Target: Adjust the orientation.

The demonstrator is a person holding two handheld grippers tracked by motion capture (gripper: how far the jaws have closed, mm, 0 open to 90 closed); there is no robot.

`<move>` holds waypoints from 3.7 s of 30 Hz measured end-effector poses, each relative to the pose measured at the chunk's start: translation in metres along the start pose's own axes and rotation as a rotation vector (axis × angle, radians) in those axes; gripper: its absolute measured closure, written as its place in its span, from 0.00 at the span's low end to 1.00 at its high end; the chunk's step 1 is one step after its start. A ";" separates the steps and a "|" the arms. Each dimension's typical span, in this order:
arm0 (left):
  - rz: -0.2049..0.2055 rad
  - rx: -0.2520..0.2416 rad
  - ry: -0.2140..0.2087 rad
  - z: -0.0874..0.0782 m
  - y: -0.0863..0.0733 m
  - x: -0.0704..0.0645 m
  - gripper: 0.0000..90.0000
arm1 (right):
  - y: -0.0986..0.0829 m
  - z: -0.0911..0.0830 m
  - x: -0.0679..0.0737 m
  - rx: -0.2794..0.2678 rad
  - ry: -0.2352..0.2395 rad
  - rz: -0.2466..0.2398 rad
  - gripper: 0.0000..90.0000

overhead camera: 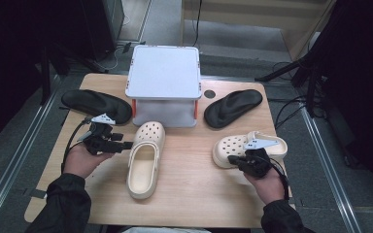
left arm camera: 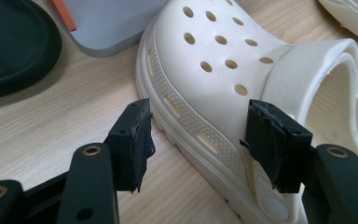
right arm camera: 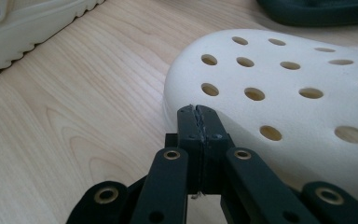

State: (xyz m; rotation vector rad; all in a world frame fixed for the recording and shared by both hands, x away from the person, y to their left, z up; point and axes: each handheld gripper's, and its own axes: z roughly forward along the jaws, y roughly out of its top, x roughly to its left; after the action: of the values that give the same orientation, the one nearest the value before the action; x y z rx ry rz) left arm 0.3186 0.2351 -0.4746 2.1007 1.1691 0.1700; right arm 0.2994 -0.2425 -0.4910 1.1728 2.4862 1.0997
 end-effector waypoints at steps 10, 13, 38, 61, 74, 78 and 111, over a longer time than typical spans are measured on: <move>-0.007 -0.008 0.016 -0.006 -0.008 -0.002 0.46 | 0.017 0.019 -0.005 0.011 -0.002 -0.004 1.00; -0.015 -0.011 0.022 -0.007 -0.011 -0.003 0.46 | 0.023 0.025 -0.005 0.029 -0.025 -0.014 1.00; -0.062 0.005 0.031 -0.018 -0.030 -0.002 0.46 | 0.054 0.022 -0.016 -0.049 -0.029 0.087 1.00; -0.066 0.006 0.028 -0.016 -0.029 -0.003 0.46 | 0.025 -0.050 -0.059 -0.122 -0.138 0.182 1.00; -0.068 0.006 0.024 -0.016 -0.029 -0.002 0.46 | 0.020 -0.037 -0.062 -0.004 -0.193 0.147 1.00; -0.064 0.004 0.022 -0.015 -0.027 -0.002 0.46 | 0.021 -0.036 -0.052 0.021 -0.180 0.136 1.00; -0.040 -0.008 -0.022 -0.004 -0.006 0.000 0.46 | 0.025 -0.019 0.001 -0.027 -0.073 0.145 0.98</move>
State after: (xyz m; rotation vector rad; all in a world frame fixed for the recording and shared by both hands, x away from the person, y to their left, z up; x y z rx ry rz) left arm 0.3126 0.2395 -0.4759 2.0657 1.1944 0.1322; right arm 0.3049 -0.2416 -0.4600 1.3785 2.3560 1.1012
